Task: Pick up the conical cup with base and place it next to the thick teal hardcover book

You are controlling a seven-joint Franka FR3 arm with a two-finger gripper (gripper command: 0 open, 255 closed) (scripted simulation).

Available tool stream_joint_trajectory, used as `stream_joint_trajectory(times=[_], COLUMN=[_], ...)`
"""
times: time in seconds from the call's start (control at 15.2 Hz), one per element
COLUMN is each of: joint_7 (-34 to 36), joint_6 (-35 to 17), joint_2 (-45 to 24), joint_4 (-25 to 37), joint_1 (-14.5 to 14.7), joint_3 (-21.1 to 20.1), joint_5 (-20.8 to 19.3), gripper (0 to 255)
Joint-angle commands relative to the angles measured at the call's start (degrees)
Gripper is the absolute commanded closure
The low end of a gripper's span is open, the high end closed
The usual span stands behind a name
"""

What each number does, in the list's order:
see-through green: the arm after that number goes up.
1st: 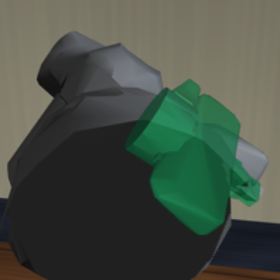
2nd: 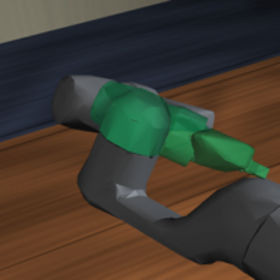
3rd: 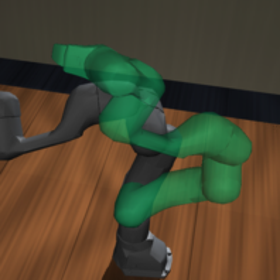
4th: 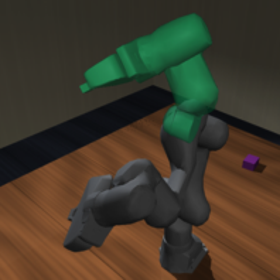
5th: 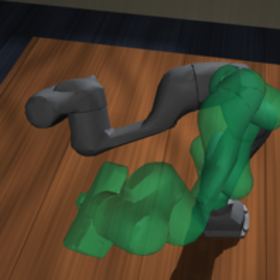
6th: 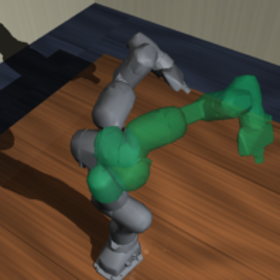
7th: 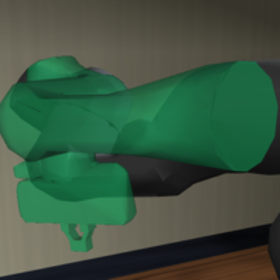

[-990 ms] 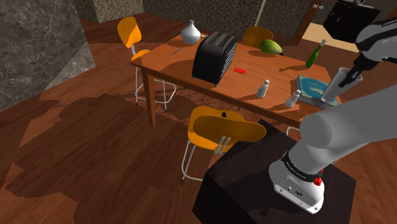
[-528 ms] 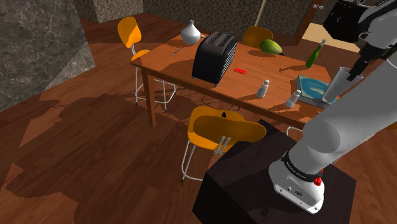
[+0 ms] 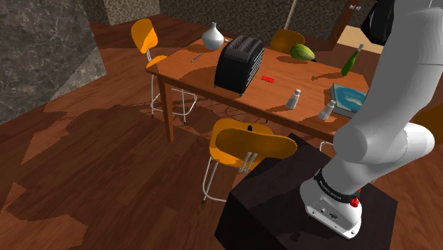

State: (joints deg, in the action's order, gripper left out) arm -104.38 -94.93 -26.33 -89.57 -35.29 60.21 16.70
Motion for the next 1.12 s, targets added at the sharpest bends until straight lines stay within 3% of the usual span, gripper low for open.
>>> stream_joint_trajectory(times=[0.0, 0.66, 0.73, 1.06], joint_7=[-0.2, -0.3, -0.3, -0.3], joint_6=[-1.1, -3.1, -3.1, -3.2], joint_2=[-0.2, -0.2, -0.2, -0.1], joint_4=[-1.2, -3.3, -3.3, -3.5], joint_1=[0.1, 0.6, 0.6, 0.6], joint_3=[-0.2, -0.2, -0.2, -0.1], joint_5=[0.2, 0.3, 0.3, 0.3], gripper=[0, 0, 255, 255])
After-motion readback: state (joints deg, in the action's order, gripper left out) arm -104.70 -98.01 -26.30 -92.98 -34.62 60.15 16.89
